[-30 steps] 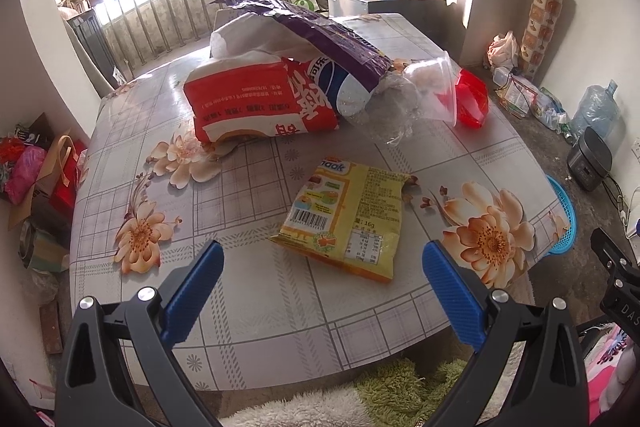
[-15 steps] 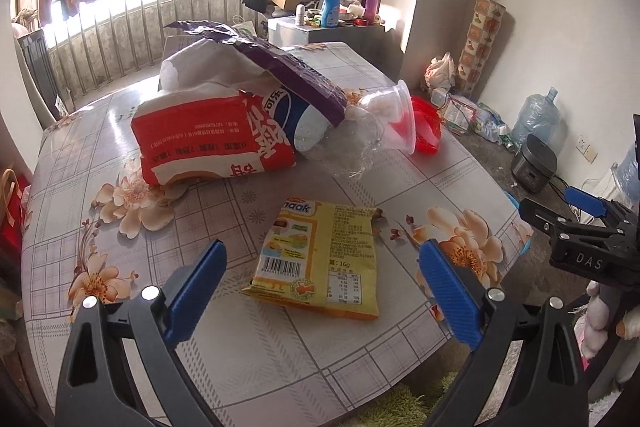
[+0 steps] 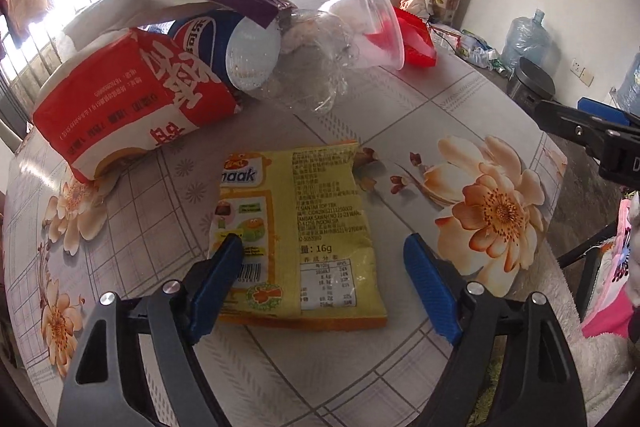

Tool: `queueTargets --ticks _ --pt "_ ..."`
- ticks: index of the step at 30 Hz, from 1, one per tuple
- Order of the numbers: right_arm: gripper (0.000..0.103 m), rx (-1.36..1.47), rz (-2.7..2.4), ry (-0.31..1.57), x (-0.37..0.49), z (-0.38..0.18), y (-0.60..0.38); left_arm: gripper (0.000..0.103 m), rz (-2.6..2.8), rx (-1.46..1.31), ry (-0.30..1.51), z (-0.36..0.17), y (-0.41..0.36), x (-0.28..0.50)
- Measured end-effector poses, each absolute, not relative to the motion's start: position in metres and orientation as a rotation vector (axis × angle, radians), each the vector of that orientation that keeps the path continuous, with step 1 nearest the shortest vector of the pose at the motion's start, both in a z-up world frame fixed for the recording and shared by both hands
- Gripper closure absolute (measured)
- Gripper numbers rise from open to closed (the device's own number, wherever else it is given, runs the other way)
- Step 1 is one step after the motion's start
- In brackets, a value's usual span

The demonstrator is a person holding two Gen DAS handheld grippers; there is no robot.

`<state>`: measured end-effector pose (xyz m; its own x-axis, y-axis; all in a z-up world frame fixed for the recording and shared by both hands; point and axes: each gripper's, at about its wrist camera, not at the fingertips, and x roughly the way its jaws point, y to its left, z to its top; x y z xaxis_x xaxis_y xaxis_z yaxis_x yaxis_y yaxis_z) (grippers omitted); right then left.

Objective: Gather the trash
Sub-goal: 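Close the left gripper on the yellow snack wrapper while the right tool approaches the red bag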

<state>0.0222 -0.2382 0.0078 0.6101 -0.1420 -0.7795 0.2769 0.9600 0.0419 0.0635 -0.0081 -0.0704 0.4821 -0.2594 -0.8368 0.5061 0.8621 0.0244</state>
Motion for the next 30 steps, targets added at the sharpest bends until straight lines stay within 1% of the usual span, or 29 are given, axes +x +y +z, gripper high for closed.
queueTargets --ticks 2,6,9,11,13,14,15,17,18,24,30 --pt "0.008 0.167 -0.248 0.886 0.023 0.007 -0.239 0.036 -0.463 0.272 0.955 -0.070 -0.003 0.067" --pt "0.008 0.164 -0.249 0.886 0.024 0.007 -0.240 0.040 -0.475 0.260 0.943 -0.071 0.002 0.070" --pt "0.008 0.157 -0.245 0.879 0.025 0.008 -0.240 0.049 -0.521 0.264 0.929 -0.069 0.005 0.066" --pt "0.008 0.149 -0.236 0.880 0.029 0.009 -0.239 0.063 -0.566 0.239 0.929 -0.067 0.006 0.064" --pt "0.008 0.136 -0.223 0.876 0.032 0.013 -0.235 0.073 -0.597 0.211 0.931 -0.066 0.007 0.064" --pt "0.008 0.129 -0.217 0.871 0.034 0.016 -0.232 0.085 -0.611 0.201 0.933 -0.065 0.006 0.061" --pt "0.008 0.124 -0.211 0.862 0.035 0.019 -0.230 0.088 -0.619 0.185 0.936 -0.064 0.007 0.061" --pt "0.008 0.120 -0.199 0.831 0.038 0.027 -0.227 0.102 -0.629 0.148 0.935 -0.061 0.012 0.061" --pt "0.008 0.121 -0.193 0.814 0.040 0.032 -0.224 0.103 -0.633 0.127 0.934 -0.060 0.016 0.060" --pt "0.010 0.141 -0.140 0.757 0.059 0.047 -0.223 0.103 -0.625 0.045 0.884 -0.043 0.040 0.055" --pt "0.019 0.399 -0.090 0.810 0.106 0.034 -0.263 0.103 -0.594 -0.023 0.855 -0.032 0.060 0.060"
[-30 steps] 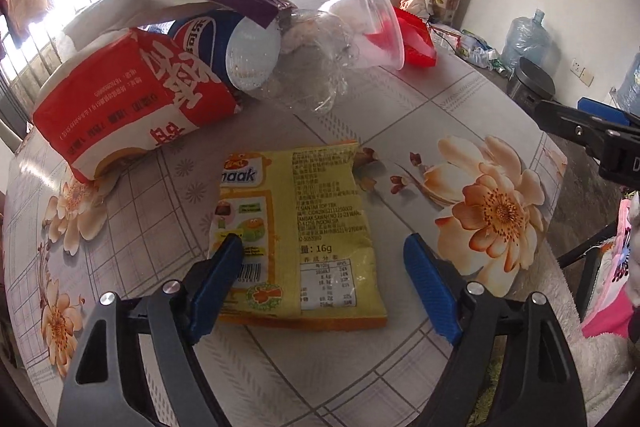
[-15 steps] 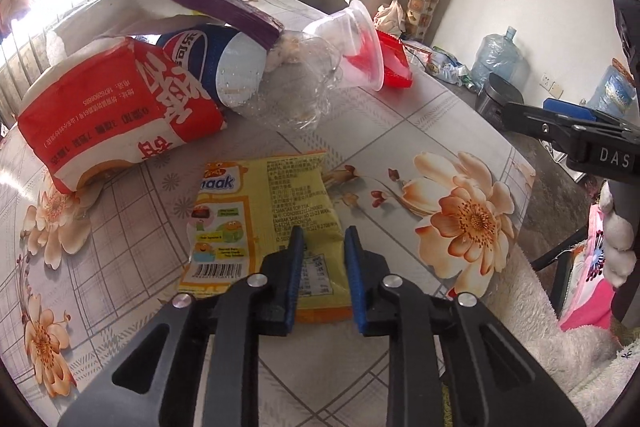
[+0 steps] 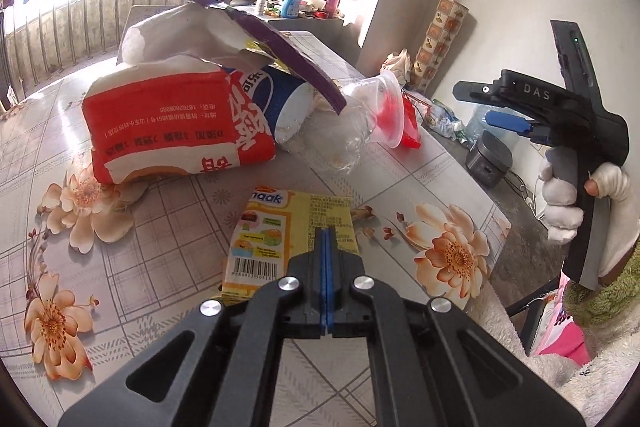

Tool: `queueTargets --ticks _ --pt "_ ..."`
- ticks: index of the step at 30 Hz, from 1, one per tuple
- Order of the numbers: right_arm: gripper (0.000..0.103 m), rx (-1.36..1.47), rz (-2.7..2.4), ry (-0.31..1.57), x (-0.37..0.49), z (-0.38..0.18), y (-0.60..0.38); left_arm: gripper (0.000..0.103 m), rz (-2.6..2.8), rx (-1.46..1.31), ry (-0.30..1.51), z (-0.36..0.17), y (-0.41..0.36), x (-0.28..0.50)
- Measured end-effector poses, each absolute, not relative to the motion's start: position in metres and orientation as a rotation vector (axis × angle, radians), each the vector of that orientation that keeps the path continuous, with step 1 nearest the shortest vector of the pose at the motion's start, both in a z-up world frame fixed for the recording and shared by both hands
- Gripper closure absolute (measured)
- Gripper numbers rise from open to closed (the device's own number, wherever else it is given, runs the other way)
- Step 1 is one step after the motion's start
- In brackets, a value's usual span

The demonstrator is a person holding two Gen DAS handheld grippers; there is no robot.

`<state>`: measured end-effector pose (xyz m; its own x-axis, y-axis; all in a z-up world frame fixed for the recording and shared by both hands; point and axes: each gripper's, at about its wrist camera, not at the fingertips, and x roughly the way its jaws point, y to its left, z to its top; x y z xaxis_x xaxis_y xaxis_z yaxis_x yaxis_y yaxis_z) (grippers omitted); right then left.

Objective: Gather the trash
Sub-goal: 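Close the left gripper on the yellow snack wrapper while the right tool approaches the red bag, then lift the yellow wrapper with the left gripper while the right gripper grasps the red bag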

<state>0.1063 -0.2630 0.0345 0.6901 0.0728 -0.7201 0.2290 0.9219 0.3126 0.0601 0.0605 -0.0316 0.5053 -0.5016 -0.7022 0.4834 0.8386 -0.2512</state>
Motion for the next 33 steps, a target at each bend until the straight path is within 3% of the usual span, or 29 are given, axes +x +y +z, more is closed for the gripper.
queueTargets --ticks 3,4,7,9,12,14,17,25,33 --pt "0.027 0.538 -0.085 0.863 0.125 0.024 -0.279 0.103 -0.559 -0.073 0.896 -0.037 0.076 0.068" --pt "0.030 0.580 -0.076 0.869 0.124 0.022 -0.282 0.099 -0.540 -0.086 0.904 -0.038 0.082 0.071" --pt "0.032 0.581 -0.028 0.877 0.109 0.024 -0.273 0.076 -0.491 -0.134 0.916 -0.043 0.100 0.075" --pt "0.033 0.578 0.038 0.895 0.096 0.023 -0.259 0.076 -0.481 -0.172 0.929 -0.046 0.112 0.078" --pt "0.049 0.612 0.168 0.969 0.083 0.010 -0.228 0.076 -0.491 -0.227 0.962 -0.052 0.121 0.086" --pt "0.068 0.625 0.263 1.028 0.080 -0.003 -0.201 0.076 -0.500 -0.254 0.995 -0.058 0.121 0.092" --pt "0.085 0.615 0.363 1.079 0.082 -0.013 -0.165 0.076 -0.542 -0.333 1.053 -0.063 0.125 0.101" --pt "0.102 0.481 0.438 1.169 0.088 -0.029 -0.114 0.078 -0.662 -0.567 1.130 -0.079 0.138 0.113" --pt "0.103 0.626 0.514 1.155 0.090 -0.047 -0.134 0.078 -0.803 -0.658 1.168 -0.075 0.133 0.118"
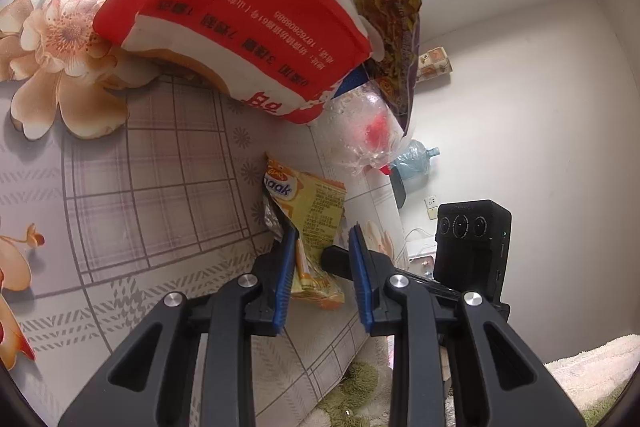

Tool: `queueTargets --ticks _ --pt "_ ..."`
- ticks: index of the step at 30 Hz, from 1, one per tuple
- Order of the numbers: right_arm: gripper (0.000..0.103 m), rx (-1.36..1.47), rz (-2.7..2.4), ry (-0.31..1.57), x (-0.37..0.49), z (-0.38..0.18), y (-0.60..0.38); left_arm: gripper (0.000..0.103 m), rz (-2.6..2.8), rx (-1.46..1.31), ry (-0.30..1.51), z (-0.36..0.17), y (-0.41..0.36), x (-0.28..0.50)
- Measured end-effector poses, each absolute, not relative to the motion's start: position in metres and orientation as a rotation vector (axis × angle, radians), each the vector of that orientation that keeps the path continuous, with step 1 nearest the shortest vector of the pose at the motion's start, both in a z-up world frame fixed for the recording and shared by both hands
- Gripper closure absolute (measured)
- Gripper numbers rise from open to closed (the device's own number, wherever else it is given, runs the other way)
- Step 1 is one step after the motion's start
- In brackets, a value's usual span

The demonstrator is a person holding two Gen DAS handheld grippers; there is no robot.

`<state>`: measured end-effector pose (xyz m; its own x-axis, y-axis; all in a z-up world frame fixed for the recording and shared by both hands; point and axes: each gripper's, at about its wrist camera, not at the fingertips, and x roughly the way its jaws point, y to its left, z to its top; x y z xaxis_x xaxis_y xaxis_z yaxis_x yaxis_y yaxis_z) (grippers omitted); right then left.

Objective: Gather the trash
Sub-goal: 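Lift the yellow wrapper with the left gripper while the right gripper grasps the red bag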

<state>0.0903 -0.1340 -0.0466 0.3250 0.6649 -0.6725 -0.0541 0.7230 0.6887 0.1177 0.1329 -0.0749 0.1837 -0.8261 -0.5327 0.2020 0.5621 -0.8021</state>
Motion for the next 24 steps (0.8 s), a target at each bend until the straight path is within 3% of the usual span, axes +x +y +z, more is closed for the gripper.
queueTargets --ticks 6,10,15,18,24 --pt "0.103 0.680 0.531 1.141 0.090 -0.053 -0.145 0.080 -0.742 -0.571 1.225 -0.075 0.118 0.119" --pt "0.103 0.697 0.522 1.151 0.084 -0.053 -0.160 0.097 -0.696 -0.431 1.185 -0.059 0.103 0.114" --pt "0.099 0.669 0.472 1.101 0.077 -0.030 -0.184 0.100 -0.691 -0.285 1.134 -0.048 0.084 0.106" --pt "0.095 0.685 0.381 1.008 0.072 -0.007 -0.220 0.101 -0.709 -0.282 1.125 -0.041 0.079 0.102" --pt "0.076 0.690 0.168 0.867 0.076 0.019 -0.288 0.101 -0.772 -0.249 1.081 -0.024 0.063 0.090"
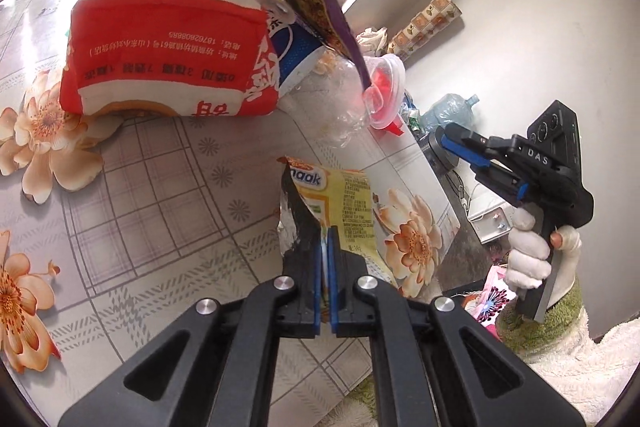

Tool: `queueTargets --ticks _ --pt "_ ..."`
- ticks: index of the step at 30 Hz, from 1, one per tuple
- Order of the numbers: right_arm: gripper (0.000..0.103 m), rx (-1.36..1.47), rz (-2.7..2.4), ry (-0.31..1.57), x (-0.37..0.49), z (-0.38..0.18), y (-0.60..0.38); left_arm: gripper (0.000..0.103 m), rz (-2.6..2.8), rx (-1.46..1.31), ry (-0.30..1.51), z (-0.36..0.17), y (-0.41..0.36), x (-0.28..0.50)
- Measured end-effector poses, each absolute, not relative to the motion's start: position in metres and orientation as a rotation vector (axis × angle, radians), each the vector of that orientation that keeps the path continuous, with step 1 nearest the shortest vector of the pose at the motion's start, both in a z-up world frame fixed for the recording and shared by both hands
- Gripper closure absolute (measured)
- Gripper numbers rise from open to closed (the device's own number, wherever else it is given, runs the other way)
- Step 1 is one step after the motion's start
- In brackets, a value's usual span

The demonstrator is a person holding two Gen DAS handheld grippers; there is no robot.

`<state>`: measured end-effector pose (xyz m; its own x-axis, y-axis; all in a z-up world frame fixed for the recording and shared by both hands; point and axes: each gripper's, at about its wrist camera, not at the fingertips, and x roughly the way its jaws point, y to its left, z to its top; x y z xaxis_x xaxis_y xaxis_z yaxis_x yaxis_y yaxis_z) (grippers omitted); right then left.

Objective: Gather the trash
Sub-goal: 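Lift the yellow wrapper with the left gripper while the right gripper grasps the red bag, then carry both items over the blue wastebasket and open both grippers to drop them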

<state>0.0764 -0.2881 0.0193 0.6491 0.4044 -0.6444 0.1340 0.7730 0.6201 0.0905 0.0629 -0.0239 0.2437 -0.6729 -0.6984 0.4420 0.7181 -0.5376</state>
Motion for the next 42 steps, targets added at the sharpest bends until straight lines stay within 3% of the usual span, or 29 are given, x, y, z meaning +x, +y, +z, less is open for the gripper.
queueTargets --ticks 2,9,23,25,26,29,42 --pt "0.062 0.679 0.125 0.855 0.085 0.023 -0.300 0.101 -0.786 -0.238 1.064 -0.015 0.056 0.086" --pt "0.061 0.550 0.124 0.859 0.115 0.022 -0.298 0.101 -0.811 -0.234 1.026 0.004 0.050 0.074" --pt "0.058 0.465 0.157 0.980 0.184 -0.032 -0.324 0.101 -0.832 -0.142 0.993 0.028 0.010 0.066" --pt "0.065 0.455 0.176 0.973 0.184 -0.032 -0.327 0.101 -0.830 -0.138 0.991 0.031 0.003 0.064" --pt "0.082 0.465 0.195 0.981 0.183 -0.032 -0.328 0.101 -0.829 -0.137 0.990 0.032 0.001 0.064" --pt "0.099 0.497 0.219 0.993 0.175 -0.033 -0.333 0.101 -0.826 -0.136 0.992 0.034 -0.007 0.064" --pt "0.103 0.606 0.135 0.801 0.107 0.010 -0.397 0.101 -0.849 -0.047 0.945 0.062 -0.058 0.085"
